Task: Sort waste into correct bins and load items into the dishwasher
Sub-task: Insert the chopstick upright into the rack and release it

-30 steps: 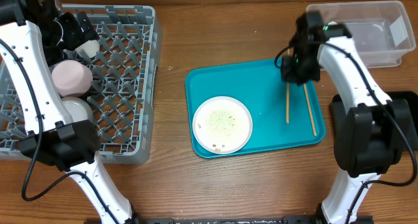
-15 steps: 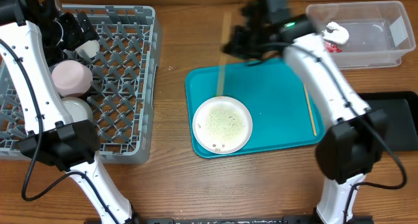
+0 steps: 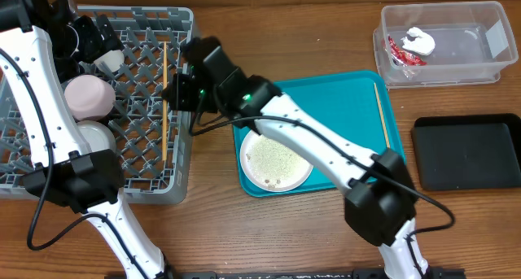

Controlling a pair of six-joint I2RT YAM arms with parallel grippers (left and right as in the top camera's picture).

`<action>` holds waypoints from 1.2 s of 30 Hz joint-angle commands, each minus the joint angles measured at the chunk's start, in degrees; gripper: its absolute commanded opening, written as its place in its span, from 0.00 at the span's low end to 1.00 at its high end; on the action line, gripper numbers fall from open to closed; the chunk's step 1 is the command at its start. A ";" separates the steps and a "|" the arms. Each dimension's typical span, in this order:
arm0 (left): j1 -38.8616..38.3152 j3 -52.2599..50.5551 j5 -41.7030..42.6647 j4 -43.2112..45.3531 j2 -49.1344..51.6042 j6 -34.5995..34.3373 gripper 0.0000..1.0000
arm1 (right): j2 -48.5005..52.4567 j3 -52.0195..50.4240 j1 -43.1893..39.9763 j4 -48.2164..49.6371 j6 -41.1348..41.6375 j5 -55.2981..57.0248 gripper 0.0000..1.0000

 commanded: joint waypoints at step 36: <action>0.15 0.07 -0.17 -0.13 -1.84 -0.61 1.00 | 7.54 1.07 2.27 4.15 -0.50 -3.54 0.53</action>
